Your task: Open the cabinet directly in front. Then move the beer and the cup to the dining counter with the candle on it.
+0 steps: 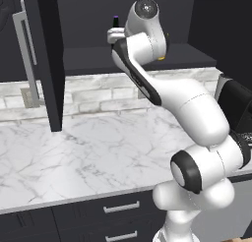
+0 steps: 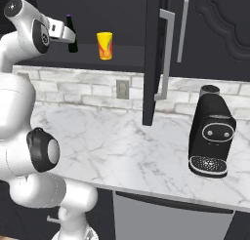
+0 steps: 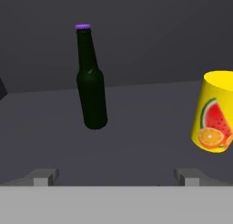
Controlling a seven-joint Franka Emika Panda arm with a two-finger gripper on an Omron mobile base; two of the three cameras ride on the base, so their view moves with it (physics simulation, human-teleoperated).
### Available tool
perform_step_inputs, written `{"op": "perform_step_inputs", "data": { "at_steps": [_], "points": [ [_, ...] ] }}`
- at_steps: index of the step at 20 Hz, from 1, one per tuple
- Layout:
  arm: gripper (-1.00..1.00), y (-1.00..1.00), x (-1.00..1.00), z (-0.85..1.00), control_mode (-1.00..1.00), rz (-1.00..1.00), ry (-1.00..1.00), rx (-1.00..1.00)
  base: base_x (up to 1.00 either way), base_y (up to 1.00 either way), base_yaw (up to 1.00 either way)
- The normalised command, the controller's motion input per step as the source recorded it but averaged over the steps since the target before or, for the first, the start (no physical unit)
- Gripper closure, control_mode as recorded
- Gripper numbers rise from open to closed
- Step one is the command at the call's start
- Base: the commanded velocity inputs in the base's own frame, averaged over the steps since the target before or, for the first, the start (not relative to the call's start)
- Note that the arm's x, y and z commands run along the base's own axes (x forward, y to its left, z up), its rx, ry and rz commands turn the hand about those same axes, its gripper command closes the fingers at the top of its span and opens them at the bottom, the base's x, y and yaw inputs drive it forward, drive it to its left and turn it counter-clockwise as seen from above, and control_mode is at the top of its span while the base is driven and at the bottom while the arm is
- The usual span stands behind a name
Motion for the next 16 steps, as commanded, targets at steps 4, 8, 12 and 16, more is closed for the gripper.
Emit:
{"op": "perform_step_inputs", "data": {
  "at_steps": [4,8,12,16],
  "points": [
    [-1.00,0.08,0.18,0.00,-1.00,0.00,0.00,0.00,0.00,0.00,0.00],
    [-1.00,0.08,0.22,0.00,-1.00,0.00,0.00,0.00,0.00,0.00,0.00],
    [-1.00,0.00,0.31,0.00,-1.00,0.00,0.00,0.00,0.00,0.00,0.00],
    [-1.00,0.01,0.38,-0.07,-1.00,0.00,0.00,0.00,0.00,0.00,0.00]
  ]
}}
